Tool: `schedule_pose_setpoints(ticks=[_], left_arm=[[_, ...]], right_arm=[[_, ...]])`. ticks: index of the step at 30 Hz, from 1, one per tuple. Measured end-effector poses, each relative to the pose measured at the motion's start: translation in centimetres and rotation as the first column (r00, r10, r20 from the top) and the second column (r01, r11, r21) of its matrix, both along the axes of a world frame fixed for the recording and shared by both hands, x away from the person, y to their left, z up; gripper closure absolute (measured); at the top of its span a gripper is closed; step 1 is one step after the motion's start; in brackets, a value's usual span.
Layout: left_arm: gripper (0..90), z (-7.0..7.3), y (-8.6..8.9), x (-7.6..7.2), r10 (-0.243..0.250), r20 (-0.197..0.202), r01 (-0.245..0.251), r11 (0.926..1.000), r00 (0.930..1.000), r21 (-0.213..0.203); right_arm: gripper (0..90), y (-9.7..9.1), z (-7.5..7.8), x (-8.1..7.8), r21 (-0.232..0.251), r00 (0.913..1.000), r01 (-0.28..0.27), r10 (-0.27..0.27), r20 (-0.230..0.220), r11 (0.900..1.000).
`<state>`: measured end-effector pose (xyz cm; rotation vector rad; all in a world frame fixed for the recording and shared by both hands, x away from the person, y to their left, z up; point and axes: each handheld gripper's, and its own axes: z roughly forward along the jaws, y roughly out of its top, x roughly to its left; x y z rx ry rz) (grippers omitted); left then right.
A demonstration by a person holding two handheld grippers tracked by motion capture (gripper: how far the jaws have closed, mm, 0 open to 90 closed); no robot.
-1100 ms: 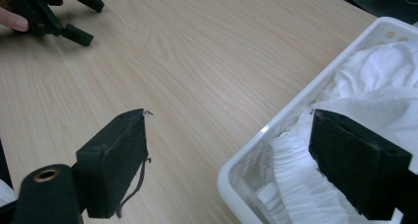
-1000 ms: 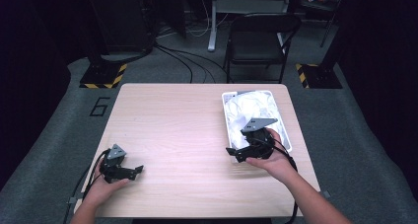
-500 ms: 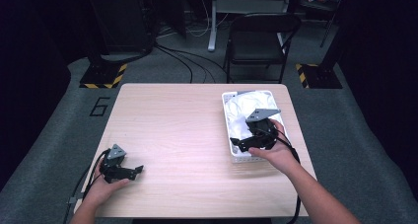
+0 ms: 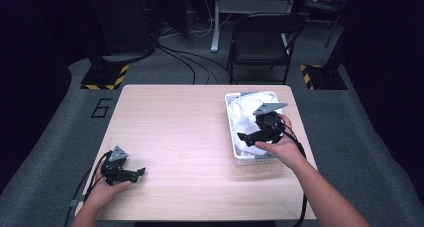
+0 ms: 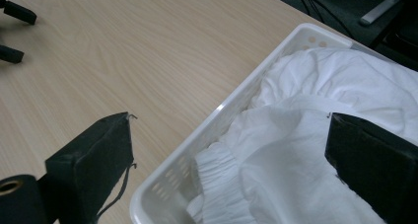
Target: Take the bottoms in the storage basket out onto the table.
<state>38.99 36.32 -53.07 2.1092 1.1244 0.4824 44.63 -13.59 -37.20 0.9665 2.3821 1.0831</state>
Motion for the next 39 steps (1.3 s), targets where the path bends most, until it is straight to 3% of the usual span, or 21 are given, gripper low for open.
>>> schedule_pose_setpoints(ticks=[11, 39], left_arm=[[2.6, 0.0, 0.0, 0.0, 0.0, 0.0, 0.0, 1.0, 1.0, 0.001], [2.6, 0.0, 0.0, 0.0, 0.0, 0.0, 0.0, 1.0, 1.0, 0.001]], right_arm=[[1.2, -0.1, -0.1, 1.4, -0.011, 0.9991, 0.037, -0.037, 0.019, 0.9992], [0.0, -0.2, -1.7, 4.1, -0.029, 0.9956, 0.093, -0.093, -0.008, 0.9953]])
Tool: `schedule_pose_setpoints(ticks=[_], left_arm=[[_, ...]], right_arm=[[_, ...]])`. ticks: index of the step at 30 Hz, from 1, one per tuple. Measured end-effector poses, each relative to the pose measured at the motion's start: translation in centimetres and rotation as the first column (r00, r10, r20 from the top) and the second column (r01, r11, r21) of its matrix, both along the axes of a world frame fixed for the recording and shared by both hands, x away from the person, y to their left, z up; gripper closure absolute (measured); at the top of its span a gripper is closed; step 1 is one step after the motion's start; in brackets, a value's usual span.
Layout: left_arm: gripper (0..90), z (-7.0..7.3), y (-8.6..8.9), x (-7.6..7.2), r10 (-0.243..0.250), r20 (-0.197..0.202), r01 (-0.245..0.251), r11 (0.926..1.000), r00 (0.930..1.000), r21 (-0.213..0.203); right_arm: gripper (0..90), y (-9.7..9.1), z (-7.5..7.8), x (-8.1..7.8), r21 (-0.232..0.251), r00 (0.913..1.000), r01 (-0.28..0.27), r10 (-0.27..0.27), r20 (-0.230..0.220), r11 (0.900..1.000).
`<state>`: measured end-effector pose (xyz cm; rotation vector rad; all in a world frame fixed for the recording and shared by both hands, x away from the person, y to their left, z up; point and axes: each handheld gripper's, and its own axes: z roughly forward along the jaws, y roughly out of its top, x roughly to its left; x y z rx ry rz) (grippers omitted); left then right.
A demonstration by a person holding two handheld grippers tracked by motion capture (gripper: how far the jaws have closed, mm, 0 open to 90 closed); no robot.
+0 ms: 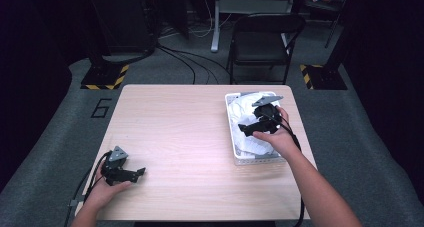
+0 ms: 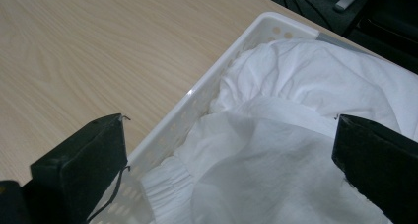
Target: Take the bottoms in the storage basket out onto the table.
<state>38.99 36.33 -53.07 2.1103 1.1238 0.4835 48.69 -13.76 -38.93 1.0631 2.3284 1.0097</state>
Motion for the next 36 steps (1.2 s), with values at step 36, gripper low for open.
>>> schedule_pose_setpoints(ticks=[36], left_arm=[[2.6, 0.0, 0.0, 0.0, 0.0, 0.0, 0.0, 1.0, 1.0, -0.001]], right_arm=[[0.0, -2.1, -2.5, 2.4, -0.021, 0.995, 0.098, -0.099, -0.014, 0.9949]])
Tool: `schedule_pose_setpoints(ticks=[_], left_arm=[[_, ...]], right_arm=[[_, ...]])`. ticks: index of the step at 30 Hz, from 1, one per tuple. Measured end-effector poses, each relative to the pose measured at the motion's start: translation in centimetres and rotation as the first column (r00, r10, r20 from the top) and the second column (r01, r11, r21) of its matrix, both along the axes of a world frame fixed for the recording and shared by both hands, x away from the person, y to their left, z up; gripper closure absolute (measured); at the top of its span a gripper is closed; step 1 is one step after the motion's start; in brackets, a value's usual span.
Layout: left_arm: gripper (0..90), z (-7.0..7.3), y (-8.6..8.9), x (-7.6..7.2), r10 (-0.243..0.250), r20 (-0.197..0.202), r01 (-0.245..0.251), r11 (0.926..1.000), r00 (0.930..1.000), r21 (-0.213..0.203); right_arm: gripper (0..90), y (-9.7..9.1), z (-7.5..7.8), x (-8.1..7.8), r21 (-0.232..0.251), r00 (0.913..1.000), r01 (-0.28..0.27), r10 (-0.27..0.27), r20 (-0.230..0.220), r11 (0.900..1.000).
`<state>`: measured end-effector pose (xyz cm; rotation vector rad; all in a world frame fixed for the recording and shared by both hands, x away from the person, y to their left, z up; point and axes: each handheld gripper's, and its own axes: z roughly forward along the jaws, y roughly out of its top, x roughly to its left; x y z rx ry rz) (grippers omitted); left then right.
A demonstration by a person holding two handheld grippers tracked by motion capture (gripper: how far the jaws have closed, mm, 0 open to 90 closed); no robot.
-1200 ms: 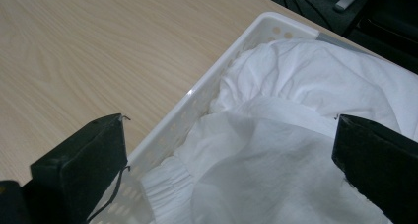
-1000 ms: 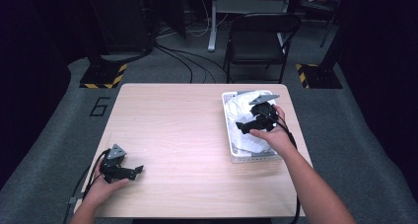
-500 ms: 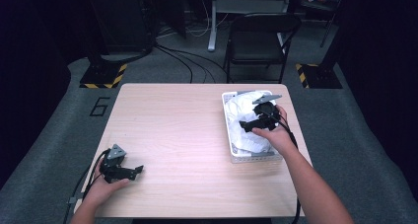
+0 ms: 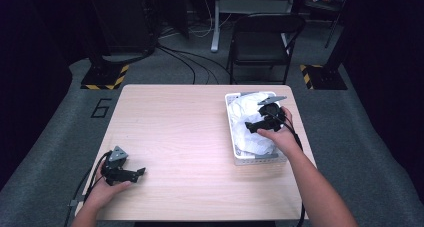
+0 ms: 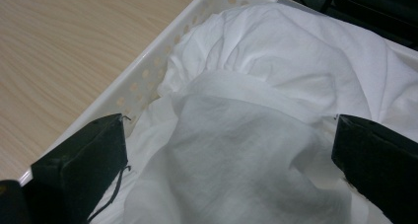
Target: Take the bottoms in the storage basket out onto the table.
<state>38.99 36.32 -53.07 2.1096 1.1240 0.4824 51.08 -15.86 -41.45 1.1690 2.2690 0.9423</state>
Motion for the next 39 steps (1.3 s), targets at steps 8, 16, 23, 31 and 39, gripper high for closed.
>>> schedule_pose_setpoints(ticks=[8, 16, 23, 31, 39], left_arm=[[2.6, 0.0, 0.0, 0.0, 0.0, 0.001, 0.0, 1.0, 1.0, 0.001], [2.6, 0.0, 0.0, 0.0, 0.0, 0.0, 0.0, 1.0, 1.0, 0.001], [2.6, 0.0, 0.0, 0.0, 0.0, 0.0, 0.0, 1.0, 1.0, 0.001], [2.6, 0.0, 0.0, 0.0, 0.0, 0.0, 0.0, 1.0, 1.0, 0.001], [2.6, 0.0, 0.0, 0.0, 0.0, 0.0, 0.0, 1.0, 1.0, 0.0]], right_arm=[[0.0, -0.3, -0.3, 0.4, -0.001, 1.0, 0.004, -0.004, -0.007, 1.0], [0.0, -0.7, -0.9, 1.0, -0.013, 0.9996, 0.018, -0.018, -0.02, 0.9998], [0.0, -0.8, -1.2, 1.4, -0.019, 0.9994, 0.024, -0.024, -0.024, 0.9995], [0.0, -0.8, -1.8, 2.1, -0.022, 0.9986, 0.031, -0.032, -0.044, 0.9993], [0.0, -0.8, -2.8, 2.9, -0.041, 0.9975, 0.034, -0.036, -0.061, 0.9986]])
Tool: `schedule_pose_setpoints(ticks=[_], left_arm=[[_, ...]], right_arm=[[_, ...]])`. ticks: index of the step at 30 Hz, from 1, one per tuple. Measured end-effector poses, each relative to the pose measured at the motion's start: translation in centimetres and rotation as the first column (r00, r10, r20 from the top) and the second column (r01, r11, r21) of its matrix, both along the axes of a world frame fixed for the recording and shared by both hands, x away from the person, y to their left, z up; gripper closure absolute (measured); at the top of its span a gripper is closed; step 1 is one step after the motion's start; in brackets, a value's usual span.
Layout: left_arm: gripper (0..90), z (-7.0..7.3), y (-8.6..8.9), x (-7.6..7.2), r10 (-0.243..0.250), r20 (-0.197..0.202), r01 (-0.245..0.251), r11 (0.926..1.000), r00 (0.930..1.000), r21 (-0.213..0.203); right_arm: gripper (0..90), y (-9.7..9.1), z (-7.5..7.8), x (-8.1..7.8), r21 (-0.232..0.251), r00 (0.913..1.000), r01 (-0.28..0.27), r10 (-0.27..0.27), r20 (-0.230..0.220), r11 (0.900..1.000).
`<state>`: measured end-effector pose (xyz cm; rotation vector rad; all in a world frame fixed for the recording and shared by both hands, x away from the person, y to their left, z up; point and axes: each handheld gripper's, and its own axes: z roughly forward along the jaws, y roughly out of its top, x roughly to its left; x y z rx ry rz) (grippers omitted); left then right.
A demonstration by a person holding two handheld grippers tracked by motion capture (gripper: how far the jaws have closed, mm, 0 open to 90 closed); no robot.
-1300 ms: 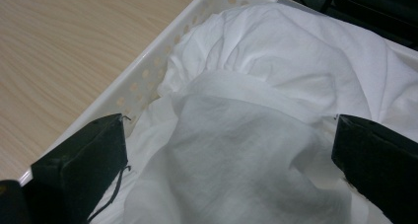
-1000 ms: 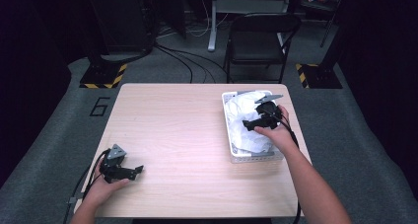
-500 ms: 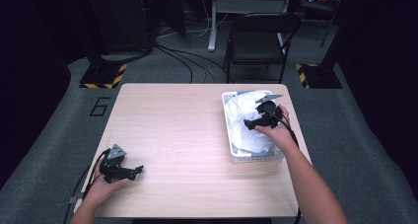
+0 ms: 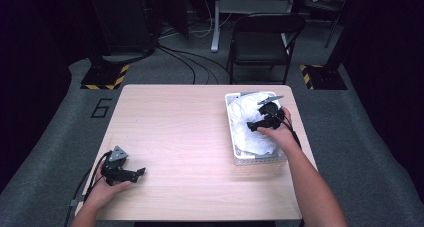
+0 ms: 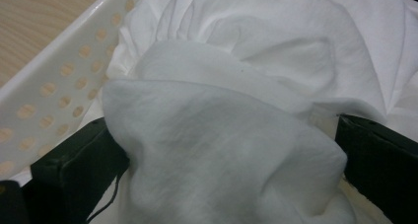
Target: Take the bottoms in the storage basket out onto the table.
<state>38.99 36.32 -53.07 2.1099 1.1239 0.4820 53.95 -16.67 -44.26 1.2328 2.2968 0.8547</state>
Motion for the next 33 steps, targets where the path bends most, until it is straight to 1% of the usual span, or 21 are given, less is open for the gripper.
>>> schedule_pose_setpoints(ticks=[2, 5, 7, 9, 12, 16, 18, 23, 25, 29, 30, 33], left_arm=[[2.6, 0.0, 0.0, 0.0, 0.0, 0.0, 0.0, 1.0, 1.0, 0.001], [2.6, 0.0, 0.0, 0.0, 0.001, 0.001, -0.001, 1.0, 1.0, 0.001], [2.6, 0.0, 0.0, 0.0, 0.0, 0.0, 0.0, 1.0, 1.0, 0.001], [2.6, 0.0, 0.0, 0.0, 0.0, 0.0, 0.0, 1.0, 1.0, 0.001], [2.6, 0.0, 0.0, 0.0, 0.001, 0.001, -0.001, 1.0, 1.0, 0.001], [2.6, 0.0, 0.0, 0.0, 0.0, 0.0, 0.0, 1.0, 1.0, 0.001], [2.6, 0.0, 0.0, 0.0, 0.0, 0.0, 0.0, 1.0, 1.0, 0.001], [2.6, 0.0, 0.0, 0.0, 0.0, 0.0, 0.0, 1.0, 1.0, 0.001], [2.6, 0.0, 0.0, 0.0, 0.001, 0.0, -0.001, 1.0, 1.0, 0.001], [2.6, 0.0, 0.0, 0.0, 0.0, 0.0, 0.0, 1.0, 1.0, 0.001], [2.6, 0.0, 0.0, 0.0, 0.0, 0.0, 0.0, 1.0, 1.0, 0.001], [2.6, 0.0, 0.0, 0.0, 0.001, 0.0, -0.001, 1.0, 1.0, 0.001]], right_arm=[[0.0, 0.0, -0.3, 0.1, 0.004, 0.9999, 0.01, -0.01, -0.012, 0.9999], [0.0, -0.1, -0.5, 0.3, -0.004, 0.9998, 0.006, -0.006, -0.02, 1.0], [0.0, -0.2, -1.0, 0.6, -0.002, 0.9994, 0.016, -0.016, -0.031, 0.9999], [0.0, -0.3, -1.1, 0.7, -0.006, 0.9992, 0.019, -0.019, -0.035, 0.9998], [0.0, -0.4, -1.3, 0.8, -0.004, 0.9992, 0.024, -0.024, -0.032, 0.9997], [0.0, -0.5, -1.5, 0.9, 0.004, 0.9987, 0.03, -0.03, -0.041, 0.9995], [0.0, -0.5, -1.6, 0.9, 0.002, 0.9983, 0.022, -0.021, -0.054, 0.9998], [0.0, -0.3, -1.9, 1.0, -0.002, 0.9979, 0.021, -0.021, -0.061, 0.9998], [0.0, -0.2, -2.0, 1.0, 0.001, 0.9975, 0.012, -0.012, -0.069, 0.9999], [0.0, 0.0, -2.2, 1.0, -0.001, 0.9976, 0.008, -0.008, -0.068, 1.0], [0.0, 0.1, -2.2, 1.0, -0.004, 0.9972, 0.002, -0.002, -0.075, 1.0], [0.0, 0.4, -2.4, 1.0, -0.012, 0.997, -0.002, 0.001, -0.078, 0.9999]])
